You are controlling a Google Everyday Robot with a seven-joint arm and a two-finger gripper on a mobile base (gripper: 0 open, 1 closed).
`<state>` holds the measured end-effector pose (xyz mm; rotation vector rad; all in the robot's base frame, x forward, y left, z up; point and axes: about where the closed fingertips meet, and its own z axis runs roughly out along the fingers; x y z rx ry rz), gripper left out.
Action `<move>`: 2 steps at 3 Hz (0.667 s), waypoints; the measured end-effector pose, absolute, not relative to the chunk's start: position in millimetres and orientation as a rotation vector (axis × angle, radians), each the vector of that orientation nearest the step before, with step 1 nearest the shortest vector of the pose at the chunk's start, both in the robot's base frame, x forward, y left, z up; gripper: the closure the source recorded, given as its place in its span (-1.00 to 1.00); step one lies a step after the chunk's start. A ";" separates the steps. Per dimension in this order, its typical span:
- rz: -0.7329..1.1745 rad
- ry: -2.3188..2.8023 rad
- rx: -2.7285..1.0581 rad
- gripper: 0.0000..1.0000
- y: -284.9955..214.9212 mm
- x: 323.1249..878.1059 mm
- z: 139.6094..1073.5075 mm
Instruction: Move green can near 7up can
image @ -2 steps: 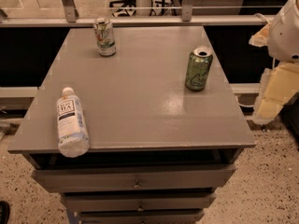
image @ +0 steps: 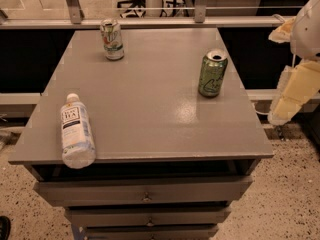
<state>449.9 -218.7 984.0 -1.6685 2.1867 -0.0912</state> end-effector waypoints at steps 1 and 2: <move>-0.028 2.062 -1.498 -1.00 -218.9 504.0 999.6; 0.035 1.984 -1.407 -1.00 -211.7 541.8 1005.7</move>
Offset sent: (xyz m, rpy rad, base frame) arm 0.1375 0.0106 0.0321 0.4128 -0.2729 -0.0512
